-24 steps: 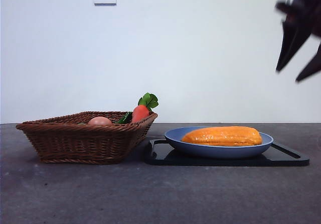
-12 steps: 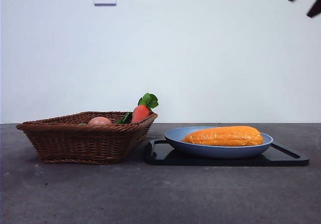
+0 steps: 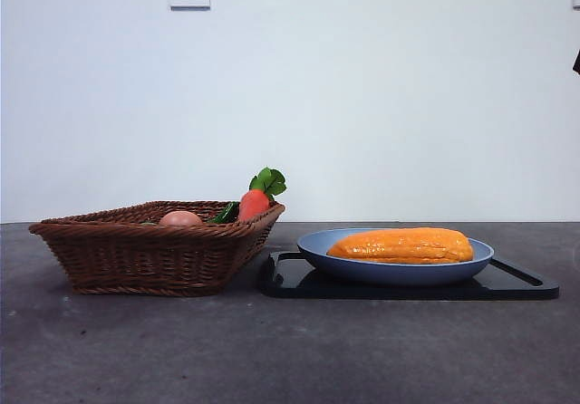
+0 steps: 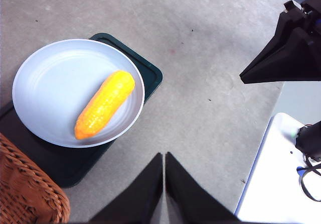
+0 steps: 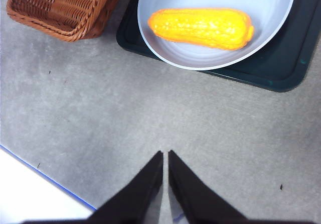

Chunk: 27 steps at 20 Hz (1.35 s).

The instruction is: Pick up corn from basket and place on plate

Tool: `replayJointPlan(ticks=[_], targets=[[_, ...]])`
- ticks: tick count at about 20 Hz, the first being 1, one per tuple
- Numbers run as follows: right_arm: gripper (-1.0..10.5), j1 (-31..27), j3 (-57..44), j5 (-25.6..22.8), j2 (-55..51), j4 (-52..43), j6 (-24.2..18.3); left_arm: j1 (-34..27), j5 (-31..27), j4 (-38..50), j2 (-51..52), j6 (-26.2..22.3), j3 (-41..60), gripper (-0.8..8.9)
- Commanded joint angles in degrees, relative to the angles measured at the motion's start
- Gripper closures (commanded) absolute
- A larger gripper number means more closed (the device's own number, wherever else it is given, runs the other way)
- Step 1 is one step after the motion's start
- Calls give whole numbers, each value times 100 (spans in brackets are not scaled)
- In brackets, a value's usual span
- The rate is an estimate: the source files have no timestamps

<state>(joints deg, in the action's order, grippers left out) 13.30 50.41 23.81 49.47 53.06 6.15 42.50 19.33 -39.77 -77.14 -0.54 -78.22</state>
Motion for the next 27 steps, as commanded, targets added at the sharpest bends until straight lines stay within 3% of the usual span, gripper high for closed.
replayJointPlan(ticks=[1,10,14,16,18,23,27], targets=[[945,22,50,7,22,-76,-61,26,-7,79,-44,-46,-125,807],[945,20,50,9,22,-76,-61,26,-4,83,-44,-46,-125,807],[945,17,50,9,22,-74,-61,-330,-184,267,118,-505,-118,807],[945,17,50,9,22,-74,-61,-695,-184,800,334,-501,52,807],[945,17,50,9,22,-76,-61,-1102,-184,1878,754,-501,632,807],[945,17,50,11,22,-74,-61,-2365,-184,4518,2277,-245,2970,807],[945,17,50,9,22,-74,-61,-3370,-186,4863,3569,44,4354,807]])
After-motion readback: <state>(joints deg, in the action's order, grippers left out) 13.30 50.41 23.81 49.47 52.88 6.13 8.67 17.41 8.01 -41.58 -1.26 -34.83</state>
